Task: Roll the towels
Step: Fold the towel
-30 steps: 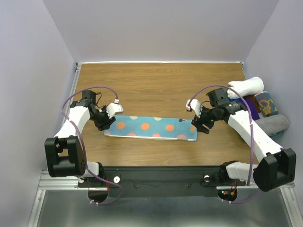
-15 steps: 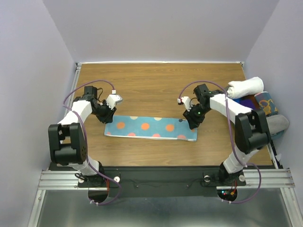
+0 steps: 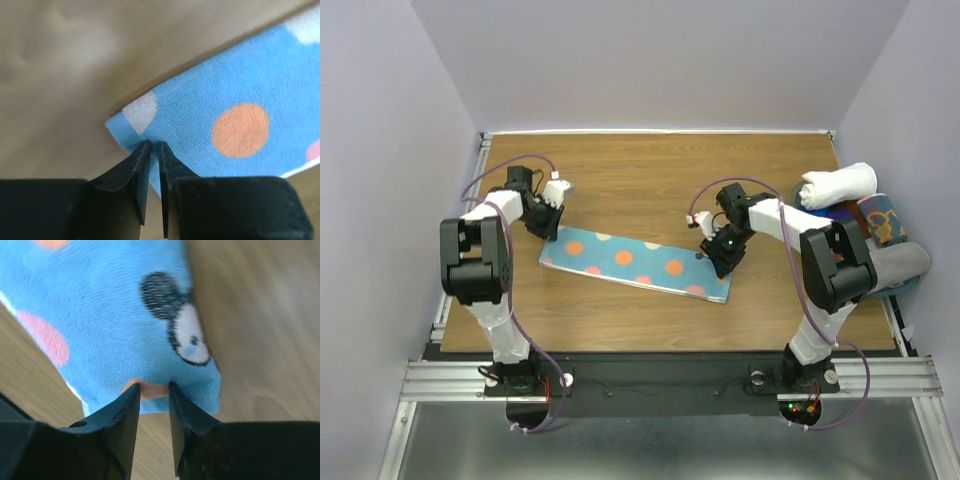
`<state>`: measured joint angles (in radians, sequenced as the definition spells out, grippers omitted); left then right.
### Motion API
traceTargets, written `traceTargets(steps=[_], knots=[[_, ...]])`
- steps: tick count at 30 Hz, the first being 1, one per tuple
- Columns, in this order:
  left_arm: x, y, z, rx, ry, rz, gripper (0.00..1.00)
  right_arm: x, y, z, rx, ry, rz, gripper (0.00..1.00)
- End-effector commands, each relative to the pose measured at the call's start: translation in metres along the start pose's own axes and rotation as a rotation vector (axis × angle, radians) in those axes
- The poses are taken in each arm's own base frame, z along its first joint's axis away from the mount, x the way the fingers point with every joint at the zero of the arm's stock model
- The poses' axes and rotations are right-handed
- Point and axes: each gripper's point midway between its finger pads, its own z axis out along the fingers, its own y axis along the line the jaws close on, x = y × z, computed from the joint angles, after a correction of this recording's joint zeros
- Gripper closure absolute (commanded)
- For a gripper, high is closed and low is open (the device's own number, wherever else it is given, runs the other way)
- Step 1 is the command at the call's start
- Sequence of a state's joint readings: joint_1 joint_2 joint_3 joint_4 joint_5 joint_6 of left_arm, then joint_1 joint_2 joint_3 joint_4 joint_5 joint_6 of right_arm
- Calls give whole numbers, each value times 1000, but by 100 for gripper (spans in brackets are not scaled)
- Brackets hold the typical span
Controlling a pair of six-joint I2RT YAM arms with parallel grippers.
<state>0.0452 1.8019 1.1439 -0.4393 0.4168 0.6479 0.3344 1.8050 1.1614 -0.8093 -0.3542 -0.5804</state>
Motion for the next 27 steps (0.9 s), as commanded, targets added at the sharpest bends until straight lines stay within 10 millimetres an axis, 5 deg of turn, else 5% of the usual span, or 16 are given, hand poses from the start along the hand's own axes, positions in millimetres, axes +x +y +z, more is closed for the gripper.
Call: traceTargets(steps=[1,7,8,10,13,14,18,27], knots=[[-39,31,22,-48,-41,-25,77,24,68,23,-204,129,-36,64],[-130,49,57,-48,-98,34,76,-19,153,41,-381,113,-140,57],[-158,50,52,-38,-142,28,73,-24,168,44,-439,111,-130,55],[-183,49,39,-25,-193,21,70,-42,195,37,-531,69,-144,53],[-219,53,-3,-78,-301,34,67,-58,210,16,-589,-2,-151,52],[-220,49,-23,-95,-324,36,66,-64,212,2,-575,-46,-181,51],[-199,25,-45,-88,-331,28,65,-72,201,-11,-473,-113,-209,52],[-125,-17,3,-88,-178,-136,87,-62,155,42,-270,-13,-127,73]])
